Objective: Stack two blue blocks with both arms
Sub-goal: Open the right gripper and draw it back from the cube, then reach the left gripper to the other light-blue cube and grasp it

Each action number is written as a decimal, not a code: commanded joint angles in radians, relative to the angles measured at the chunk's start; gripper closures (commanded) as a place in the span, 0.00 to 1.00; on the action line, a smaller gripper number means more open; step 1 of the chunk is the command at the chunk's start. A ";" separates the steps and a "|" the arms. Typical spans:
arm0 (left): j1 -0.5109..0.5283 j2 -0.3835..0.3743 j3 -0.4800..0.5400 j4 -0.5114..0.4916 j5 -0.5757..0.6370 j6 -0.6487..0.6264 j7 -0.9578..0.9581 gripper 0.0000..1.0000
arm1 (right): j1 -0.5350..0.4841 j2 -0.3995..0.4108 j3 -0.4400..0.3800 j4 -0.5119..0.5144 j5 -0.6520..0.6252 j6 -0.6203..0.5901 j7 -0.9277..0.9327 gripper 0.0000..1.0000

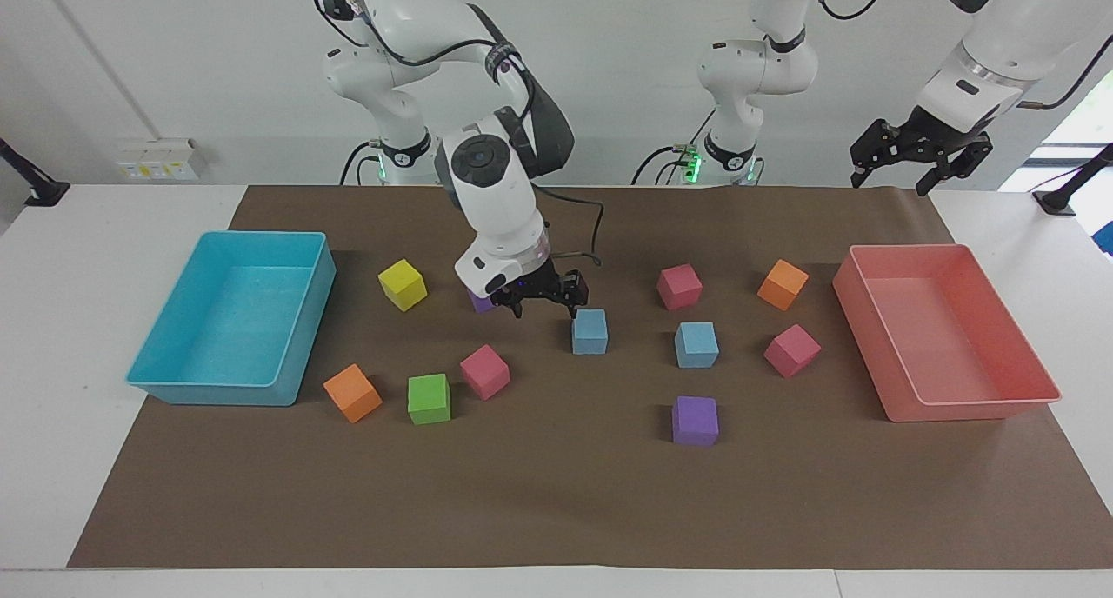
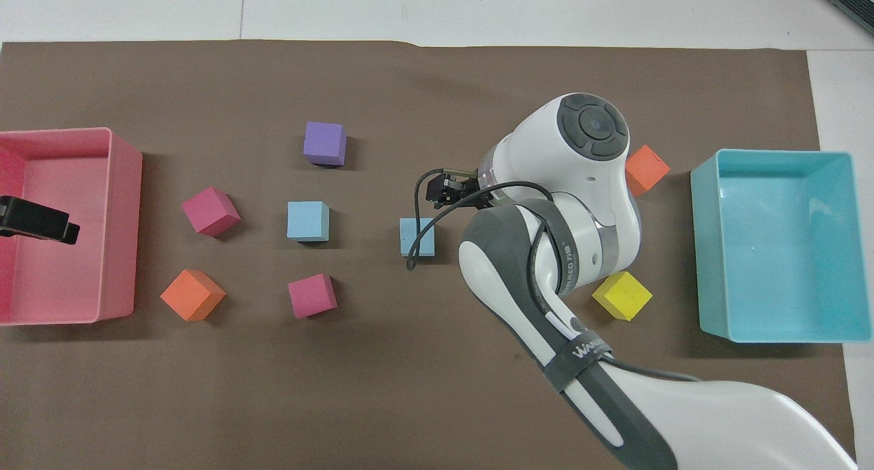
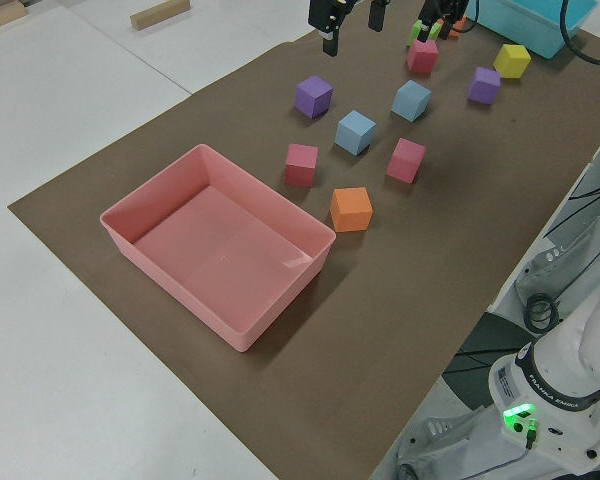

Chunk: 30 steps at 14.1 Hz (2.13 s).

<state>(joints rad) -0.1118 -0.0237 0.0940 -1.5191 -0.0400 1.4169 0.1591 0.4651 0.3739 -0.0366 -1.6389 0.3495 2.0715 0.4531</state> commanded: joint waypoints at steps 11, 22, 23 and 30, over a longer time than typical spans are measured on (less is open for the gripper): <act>-0.084 -0.022 -0.011 -0.096 -0.004 0.126 -0.121 0.00 | -0.095 -0.053 0.007 -0.240 0.437 0.087 -0.464 0.51; -0.273 0.065 -0.010 -0.338 -0.003 0.522 -0.266 0.00 | -0.125 -0.040 0.007 -0.364 0.722 0.137 -0.706 1.00; -0.288 0.092 -0.010 -0.348 -0.001 0.546 -0.273 0.00 | -0.126 -0.041 0.007 -0.366 0.739 0.137 -0.706 1.00; -0.356 0.221 -0.008 -0.446 -0.001 0.773 -0.366 0.00 | -0.120 -0.026 0.007 -0.409 0.875 0.168 -0.794 1.00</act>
<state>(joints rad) -0.4360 0.1943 0.0682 -1.9179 -0.0400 2.1216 -0.1711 0.3503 0.3571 -0.0371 -2.0324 1.1932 2.2208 -0.3056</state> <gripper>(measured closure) 0.000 0.991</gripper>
